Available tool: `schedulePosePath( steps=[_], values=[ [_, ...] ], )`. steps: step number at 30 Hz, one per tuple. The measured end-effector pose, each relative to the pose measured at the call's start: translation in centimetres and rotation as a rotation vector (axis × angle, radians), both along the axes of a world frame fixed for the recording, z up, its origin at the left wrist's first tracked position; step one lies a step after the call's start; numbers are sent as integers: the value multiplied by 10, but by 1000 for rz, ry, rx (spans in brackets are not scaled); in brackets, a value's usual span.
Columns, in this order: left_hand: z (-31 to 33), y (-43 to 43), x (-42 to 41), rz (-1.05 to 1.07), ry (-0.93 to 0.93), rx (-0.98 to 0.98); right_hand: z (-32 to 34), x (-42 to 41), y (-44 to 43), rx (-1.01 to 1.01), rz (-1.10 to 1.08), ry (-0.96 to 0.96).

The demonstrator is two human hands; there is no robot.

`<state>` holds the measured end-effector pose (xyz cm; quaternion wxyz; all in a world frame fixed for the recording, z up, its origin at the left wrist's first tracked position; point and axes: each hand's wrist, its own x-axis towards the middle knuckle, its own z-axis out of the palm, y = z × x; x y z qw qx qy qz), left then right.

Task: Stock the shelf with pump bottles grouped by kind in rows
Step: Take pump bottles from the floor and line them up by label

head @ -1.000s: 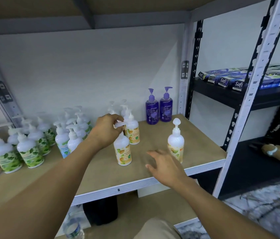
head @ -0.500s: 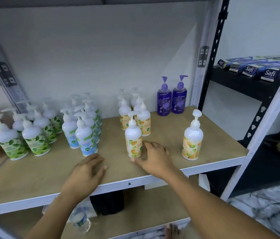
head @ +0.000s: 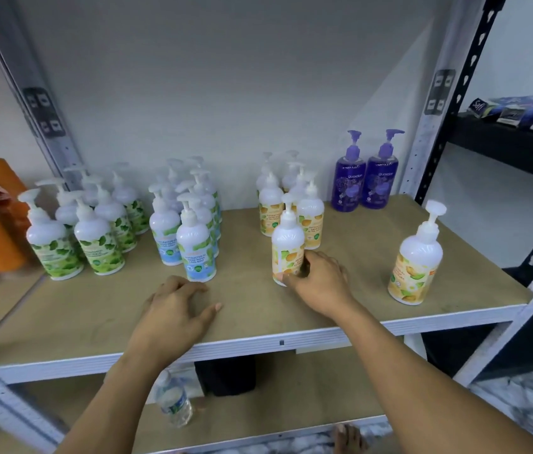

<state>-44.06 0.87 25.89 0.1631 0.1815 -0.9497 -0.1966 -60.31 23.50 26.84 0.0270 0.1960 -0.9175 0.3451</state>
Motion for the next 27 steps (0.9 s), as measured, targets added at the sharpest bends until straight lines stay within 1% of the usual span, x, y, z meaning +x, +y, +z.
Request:
schedulePosePath(
  steps=[3, 7, 12, 27],
  values=[
    [-1, -13, 1, 58, -15, 34, 0, -7, -8, 3, -6, 8],
    [-5, -31, 1, 74, -27, 54, -1, -15, -19, -20, -20, 23],
    [-7, -43, 0, 60, -75, 28, 0, -23, -33, -60, -64, 29],
    [-5, -49, -1, 36, -65, 33, -4, -39, -48, -75, -156, 97]
  ],
)
